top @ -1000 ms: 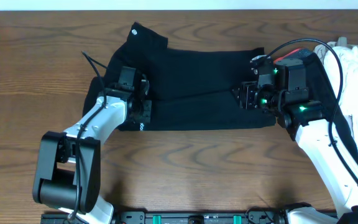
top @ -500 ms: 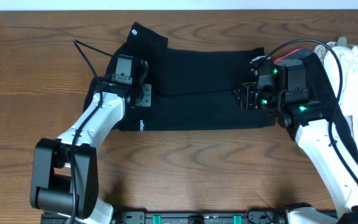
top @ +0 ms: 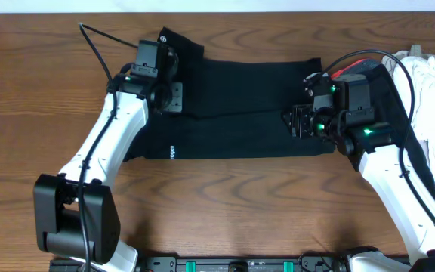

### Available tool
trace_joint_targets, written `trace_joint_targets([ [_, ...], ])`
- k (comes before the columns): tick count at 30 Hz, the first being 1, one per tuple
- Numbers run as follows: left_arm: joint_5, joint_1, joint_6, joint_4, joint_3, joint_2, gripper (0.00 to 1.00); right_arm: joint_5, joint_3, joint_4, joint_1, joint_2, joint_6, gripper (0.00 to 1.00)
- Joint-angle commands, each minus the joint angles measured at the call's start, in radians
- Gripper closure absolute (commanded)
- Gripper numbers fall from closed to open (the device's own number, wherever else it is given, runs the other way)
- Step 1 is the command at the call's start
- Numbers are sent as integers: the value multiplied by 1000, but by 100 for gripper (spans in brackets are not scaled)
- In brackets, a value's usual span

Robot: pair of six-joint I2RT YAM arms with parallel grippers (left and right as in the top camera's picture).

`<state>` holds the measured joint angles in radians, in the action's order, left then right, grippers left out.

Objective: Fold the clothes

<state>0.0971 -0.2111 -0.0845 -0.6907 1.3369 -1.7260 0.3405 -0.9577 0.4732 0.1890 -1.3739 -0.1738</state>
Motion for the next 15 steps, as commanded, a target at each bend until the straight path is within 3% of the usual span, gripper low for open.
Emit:
trace_joint_targets([
  [1,-3,2,-25,-94,-21,-17,64,-9,-10,11,-4,0,15,45],
  [3,14,2,-24,-109,-56,-27,63,-21,-10,11,-4,0,15,44],
  [6,26,2,-24,-79,-112,-44,48,-31,-10,10,-4,-1,15,43],
  [8,26,2,-23,-35,-140,-56,44,-31,-10,10,-4,-1,15,42],
  [15,26,2,-13,66,-157,-114,42,-31,-10,10,-4,-1,15,41],
])
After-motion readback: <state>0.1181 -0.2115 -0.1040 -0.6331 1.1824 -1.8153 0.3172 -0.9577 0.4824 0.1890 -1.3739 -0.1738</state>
